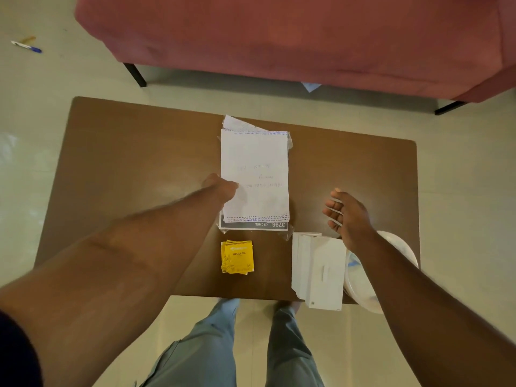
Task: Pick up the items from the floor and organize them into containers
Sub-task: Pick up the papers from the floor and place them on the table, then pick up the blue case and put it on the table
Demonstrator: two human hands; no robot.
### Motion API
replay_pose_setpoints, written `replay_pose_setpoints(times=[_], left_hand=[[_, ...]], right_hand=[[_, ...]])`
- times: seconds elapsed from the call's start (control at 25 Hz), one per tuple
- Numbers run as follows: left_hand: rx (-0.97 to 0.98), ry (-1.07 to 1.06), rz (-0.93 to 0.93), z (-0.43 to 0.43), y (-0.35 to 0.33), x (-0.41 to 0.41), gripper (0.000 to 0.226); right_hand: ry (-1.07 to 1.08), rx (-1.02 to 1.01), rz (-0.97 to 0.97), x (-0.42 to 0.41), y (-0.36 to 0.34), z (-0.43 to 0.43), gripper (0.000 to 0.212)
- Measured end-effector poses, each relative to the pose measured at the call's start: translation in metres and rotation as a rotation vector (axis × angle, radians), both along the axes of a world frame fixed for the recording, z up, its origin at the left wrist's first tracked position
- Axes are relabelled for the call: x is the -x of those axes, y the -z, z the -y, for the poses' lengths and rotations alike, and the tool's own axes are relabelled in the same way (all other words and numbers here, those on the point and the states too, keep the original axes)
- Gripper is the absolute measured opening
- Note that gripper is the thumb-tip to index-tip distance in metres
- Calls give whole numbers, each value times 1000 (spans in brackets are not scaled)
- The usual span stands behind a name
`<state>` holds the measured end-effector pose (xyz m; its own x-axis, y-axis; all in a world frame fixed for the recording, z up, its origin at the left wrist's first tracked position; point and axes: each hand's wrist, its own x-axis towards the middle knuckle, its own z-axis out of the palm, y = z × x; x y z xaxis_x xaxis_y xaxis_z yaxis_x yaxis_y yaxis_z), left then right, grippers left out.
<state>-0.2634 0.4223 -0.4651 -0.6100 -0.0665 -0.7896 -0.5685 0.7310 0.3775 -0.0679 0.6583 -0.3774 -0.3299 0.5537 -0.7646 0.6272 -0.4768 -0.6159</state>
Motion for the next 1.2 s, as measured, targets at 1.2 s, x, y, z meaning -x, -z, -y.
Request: replay_pose_setpoints(times=[1.2], left_hand=[[-195, -350, -291, 478, -238, -57, 32]], right_hand=[[-435, -176, -112, 82, -173, 315, 22]])
